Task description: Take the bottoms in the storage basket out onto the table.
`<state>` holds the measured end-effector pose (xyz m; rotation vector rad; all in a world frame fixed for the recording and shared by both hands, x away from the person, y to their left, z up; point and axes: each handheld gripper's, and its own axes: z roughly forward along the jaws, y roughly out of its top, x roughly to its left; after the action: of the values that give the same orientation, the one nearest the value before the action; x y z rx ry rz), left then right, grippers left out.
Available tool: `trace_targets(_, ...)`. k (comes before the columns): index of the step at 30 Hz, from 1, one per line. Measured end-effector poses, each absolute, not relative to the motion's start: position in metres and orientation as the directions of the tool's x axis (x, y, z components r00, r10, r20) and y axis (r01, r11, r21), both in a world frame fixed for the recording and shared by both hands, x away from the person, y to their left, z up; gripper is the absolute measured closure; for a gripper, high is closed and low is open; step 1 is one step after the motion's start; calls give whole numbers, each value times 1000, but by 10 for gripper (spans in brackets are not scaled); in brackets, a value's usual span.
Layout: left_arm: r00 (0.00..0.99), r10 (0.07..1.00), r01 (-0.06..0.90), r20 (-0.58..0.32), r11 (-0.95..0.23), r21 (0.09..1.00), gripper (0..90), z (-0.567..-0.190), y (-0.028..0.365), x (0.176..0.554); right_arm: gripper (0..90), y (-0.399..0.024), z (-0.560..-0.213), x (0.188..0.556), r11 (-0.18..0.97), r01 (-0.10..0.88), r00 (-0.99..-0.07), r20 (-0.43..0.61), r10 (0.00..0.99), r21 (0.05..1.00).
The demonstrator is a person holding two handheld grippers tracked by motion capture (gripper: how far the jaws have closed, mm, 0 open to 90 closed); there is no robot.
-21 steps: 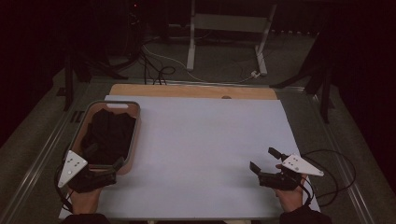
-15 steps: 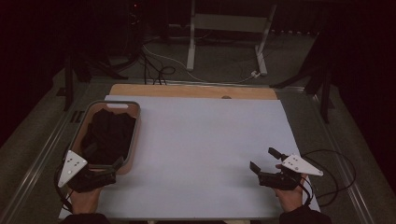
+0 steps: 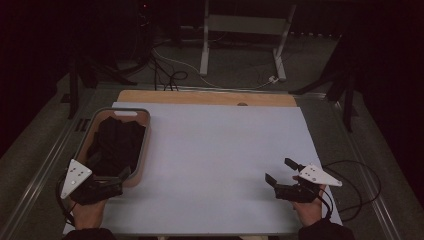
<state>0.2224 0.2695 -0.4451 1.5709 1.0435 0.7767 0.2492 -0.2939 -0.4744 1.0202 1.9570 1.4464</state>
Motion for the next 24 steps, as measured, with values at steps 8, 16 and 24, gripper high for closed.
trace_targets(8, 390, 920, 231, -33, -63, 971, 0, -441, 273, 223, 77, -291, -476, 245, 153, 285, -597, 50, 801, 946)
trace_targets(16, 384, 922, 246, -38, -62, 967, 0, -439, 275, 230, 77, -292, -476, 243, 151, 280, -585, 43, 810, 948)
trace_targets(24, 381, 924, 245, -39, -60, 968, 0, -433, 281, 237, 77, -295, -476, 241, 144, 275, -564, 38, 825, 951)
